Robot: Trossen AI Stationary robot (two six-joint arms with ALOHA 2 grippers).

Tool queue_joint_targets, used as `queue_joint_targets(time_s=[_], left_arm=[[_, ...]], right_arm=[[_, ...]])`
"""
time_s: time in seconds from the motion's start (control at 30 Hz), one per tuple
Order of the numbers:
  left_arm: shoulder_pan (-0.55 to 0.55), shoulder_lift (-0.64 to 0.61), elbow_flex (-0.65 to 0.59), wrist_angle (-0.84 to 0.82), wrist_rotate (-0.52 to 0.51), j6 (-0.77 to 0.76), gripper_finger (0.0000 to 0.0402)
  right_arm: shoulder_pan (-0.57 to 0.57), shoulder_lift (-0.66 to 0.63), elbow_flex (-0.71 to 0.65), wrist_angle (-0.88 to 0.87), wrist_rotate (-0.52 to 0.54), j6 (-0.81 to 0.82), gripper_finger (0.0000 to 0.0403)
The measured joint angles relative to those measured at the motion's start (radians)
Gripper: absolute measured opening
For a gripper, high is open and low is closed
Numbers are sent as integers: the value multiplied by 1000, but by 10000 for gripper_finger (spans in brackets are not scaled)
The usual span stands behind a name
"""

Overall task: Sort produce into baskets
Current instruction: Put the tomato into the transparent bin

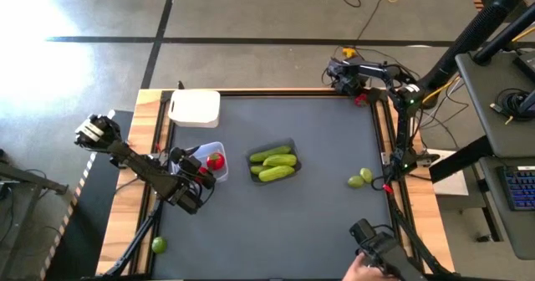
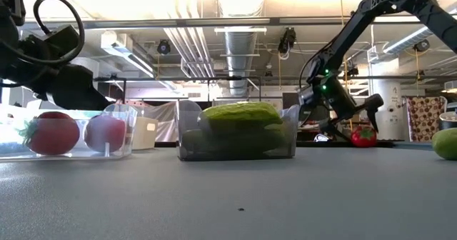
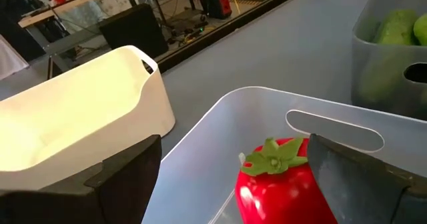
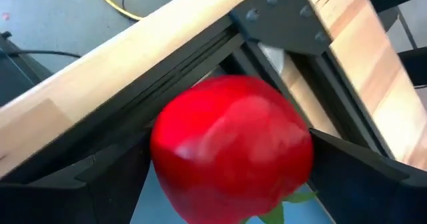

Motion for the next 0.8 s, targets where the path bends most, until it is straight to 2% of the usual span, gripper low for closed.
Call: queue_joint_targets(time_s=[0.3,0.6,0.8], left_arm=[[0,0,0,1,-4,0,352],[0,0,0,1,-31,0,352],[0,0,0,1,-32,0,352]], right_arm=[[5,-1,-25,5,-7,-69,303],[50,-63,-27,2,-19,-250,300],[183,-145,-27,-8,-14,-401,299]])
